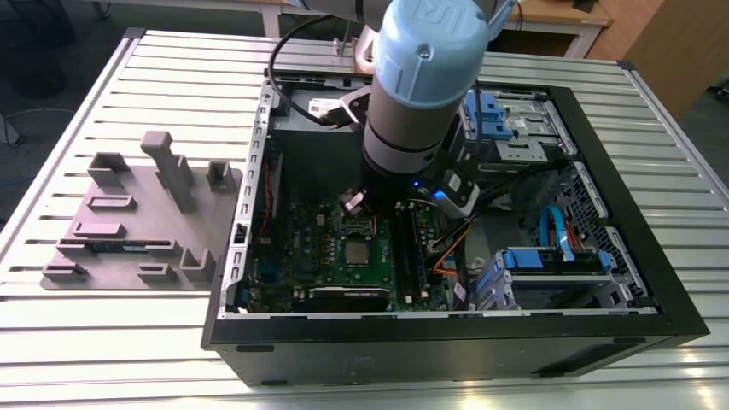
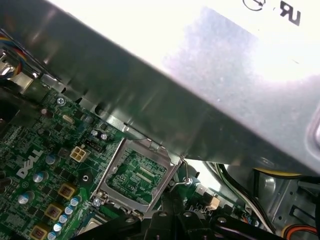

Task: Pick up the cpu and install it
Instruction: 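Close the cpu cover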

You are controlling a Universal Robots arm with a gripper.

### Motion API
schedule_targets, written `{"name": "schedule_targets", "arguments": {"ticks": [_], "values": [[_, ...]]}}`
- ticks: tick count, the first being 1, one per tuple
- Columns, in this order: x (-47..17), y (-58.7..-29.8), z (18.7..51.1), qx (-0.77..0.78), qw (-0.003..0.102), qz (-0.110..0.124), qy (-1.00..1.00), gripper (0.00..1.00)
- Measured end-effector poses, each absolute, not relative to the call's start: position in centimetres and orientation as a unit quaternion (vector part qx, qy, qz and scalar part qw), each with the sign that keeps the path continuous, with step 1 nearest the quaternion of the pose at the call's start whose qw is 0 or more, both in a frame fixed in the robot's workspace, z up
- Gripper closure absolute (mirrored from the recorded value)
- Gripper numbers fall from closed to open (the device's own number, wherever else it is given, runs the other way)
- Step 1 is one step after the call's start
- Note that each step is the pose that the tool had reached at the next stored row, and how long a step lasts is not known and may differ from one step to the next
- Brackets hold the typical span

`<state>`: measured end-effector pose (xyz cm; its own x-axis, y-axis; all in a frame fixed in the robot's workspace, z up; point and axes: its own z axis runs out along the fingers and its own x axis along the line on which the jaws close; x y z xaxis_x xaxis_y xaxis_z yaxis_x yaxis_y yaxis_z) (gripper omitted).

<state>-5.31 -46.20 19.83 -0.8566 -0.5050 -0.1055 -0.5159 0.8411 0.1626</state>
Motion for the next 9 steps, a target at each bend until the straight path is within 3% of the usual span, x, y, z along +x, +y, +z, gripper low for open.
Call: {"name": "schedule_targets", "arguments": {"ticks": [9], "values": [[-5.39, -46.28, 20.03, -0.266, 0.030, 0.094, 0.959, 0.89]]}}
